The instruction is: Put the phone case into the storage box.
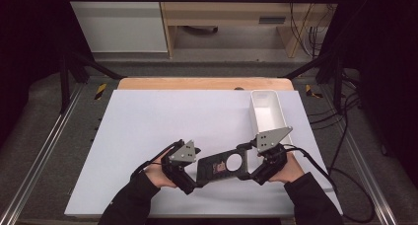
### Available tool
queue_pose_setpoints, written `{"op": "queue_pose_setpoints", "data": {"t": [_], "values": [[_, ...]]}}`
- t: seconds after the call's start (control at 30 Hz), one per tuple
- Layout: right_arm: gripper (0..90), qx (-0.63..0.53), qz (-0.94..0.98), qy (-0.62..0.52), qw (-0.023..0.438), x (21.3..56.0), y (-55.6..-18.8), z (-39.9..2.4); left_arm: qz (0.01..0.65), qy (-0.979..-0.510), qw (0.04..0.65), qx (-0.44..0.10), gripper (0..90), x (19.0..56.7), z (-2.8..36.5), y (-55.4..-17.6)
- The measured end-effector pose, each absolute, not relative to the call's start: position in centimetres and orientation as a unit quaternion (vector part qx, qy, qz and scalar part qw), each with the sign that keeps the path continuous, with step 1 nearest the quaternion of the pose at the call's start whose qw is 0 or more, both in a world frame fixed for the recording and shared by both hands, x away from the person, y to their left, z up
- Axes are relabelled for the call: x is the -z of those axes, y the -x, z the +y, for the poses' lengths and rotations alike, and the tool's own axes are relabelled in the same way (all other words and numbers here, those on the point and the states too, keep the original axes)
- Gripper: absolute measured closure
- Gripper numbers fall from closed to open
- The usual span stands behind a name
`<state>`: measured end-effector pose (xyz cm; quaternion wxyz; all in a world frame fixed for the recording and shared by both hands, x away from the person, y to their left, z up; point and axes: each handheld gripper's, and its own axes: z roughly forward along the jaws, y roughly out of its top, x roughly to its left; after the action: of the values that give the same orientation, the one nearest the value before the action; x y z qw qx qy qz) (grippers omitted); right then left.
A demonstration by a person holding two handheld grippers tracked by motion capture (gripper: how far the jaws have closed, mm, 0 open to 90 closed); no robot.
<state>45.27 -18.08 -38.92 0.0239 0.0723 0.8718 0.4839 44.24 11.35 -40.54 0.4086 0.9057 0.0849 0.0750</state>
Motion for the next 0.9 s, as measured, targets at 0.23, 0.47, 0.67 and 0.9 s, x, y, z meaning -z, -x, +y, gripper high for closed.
{"op": "queue_pose_setpoints", "data": {"t": [0.23,0.47,0.67,0.9], "values": [[12.9,-0.463,0.883,-0.068,0.026,37.7,-45.4,-17.8,0.083,-0.908,0.404,-0.071,0.1,40.4,11.0,-44.0],[12.9,-0.440,0.896,-0.058,0.023,36.4,-45.4,-17.2,0.075,-0.915,0.391,-0.068,0.2,40.3,10.4,-44.0],[12.9,-0.418,0.907,-0.053,0.017,35.7,-45.5,-16.4,0.067,-0.923,0.374,-0.058,0.2,40.2,9.5,-44.2],[12.9,-0.399,0.915,-0.050,0.015,35.3,-45.5,-15.8,0.058,-0.935,0.345,-0.057,0.2,40.4,8.7,-44.4]]}}
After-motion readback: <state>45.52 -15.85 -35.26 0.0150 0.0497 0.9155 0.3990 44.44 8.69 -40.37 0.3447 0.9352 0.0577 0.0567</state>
